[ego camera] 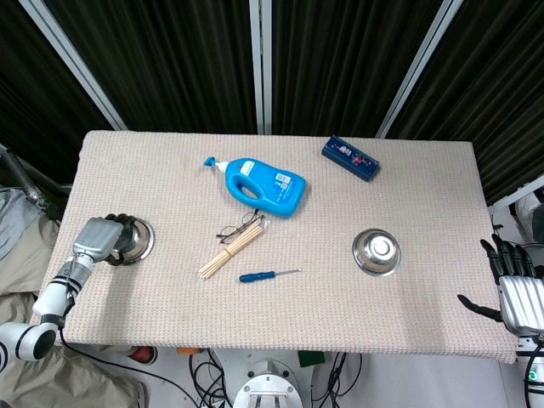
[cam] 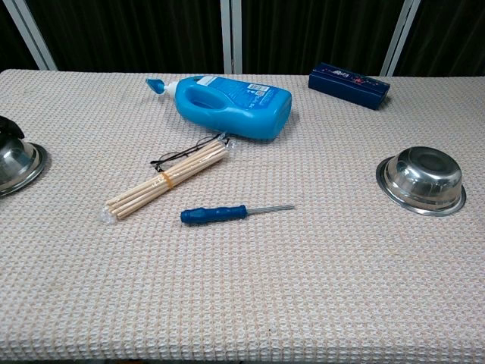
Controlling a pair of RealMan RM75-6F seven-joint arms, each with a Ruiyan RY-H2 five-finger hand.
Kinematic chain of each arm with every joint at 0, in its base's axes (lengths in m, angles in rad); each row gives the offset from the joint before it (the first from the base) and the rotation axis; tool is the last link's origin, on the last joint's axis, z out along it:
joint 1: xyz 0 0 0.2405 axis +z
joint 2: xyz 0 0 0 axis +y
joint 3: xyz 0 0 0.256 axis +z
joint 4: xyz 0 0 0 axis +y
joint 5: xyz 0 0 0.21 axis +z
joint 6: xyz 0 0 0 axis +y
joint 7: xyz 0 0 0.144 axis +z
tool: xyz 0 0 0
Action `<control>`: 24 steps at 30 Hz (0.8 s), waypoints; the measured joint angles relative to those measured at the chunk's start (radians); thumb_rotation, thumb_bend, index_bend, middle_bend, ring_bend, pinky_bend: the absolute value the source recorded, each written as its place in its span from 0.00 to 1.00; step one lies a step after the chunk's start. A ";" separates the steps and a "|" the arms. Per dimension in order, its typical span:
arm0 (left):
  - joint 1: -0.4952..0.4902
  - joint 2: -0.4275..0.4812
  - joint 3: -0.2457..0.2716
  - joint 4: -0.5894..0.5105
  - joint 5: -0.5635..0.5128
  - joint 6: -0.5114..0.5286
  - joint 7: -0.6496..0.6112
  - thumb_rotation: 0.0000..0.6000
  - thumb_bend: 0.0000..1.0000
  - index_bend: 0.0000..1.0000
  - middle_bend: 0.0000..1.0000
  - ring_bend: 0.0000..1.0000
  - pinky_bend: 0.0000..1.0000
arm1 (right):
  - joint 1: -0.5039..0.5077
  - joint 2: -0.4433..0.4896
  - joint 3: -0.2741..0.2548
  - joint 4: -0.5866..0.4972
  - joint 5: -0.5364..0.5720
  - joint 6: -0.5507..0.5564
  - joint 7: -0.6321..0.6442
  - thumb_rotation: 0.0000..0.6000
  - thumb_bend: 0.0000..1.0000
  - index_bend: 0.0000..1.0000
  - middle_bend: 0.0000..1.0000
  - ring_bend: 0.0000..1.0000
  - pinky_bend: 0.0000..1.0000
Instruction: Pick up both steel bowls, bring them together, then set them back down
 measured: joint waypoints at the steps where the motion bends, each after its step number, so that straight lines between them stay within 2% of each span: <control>1: -0.001 0.000 0.000 0.000 -0.001 -0.002 0.001 1.00 0.09 0.32 0.27 0.23 0.44 | 0.000 -0.001 0.000 0.003 0.000 0.000 0.001 0.85 0.24 0.00 0.00 0.00 0.00; 11: -0.009 -0.001 -0.005 -0.018 0.001 0.006 0.013 1.00 0.09 0.31 0.28 0.23 0.44 | 0.001 -0.011 -0.002 0.016 -0.004 -0.003 0.002 0.85 0.24 0.00 0.00 0.00 0.00; 16: -0.001 0.015 -0.020 -0.050 0.019 0.056 -0.014 1.00 0.09 0.33 0.28 0.25 0.47 | 0.005 -0.010 -0.001 0.017 -0.001 -0.011 0.004 0.85 0.24 0.00 0.00 0.00 0.00; 19: 0.014 0.032 -0.037 -0.086 0.049 0.121 -0.083 1.00 0.09 0.34 0.29 0.27 0.49 | 0.013 -0.010 -0.001 0.013 -0.003 -0.025 -0.008 0.85 0.24 0.00 0.00 0.00 0.00; 24: 0.065 0.063 -0.074 -0.169 0.126 0.297 -0.296 1.00 0.09 0.35 0.29 0.27 0.49 | 0.034 -0.007 -0.004 -0.032 0.008 -0.072 -0.067 0.86 0.24 0.00 0.00 0.00 0.00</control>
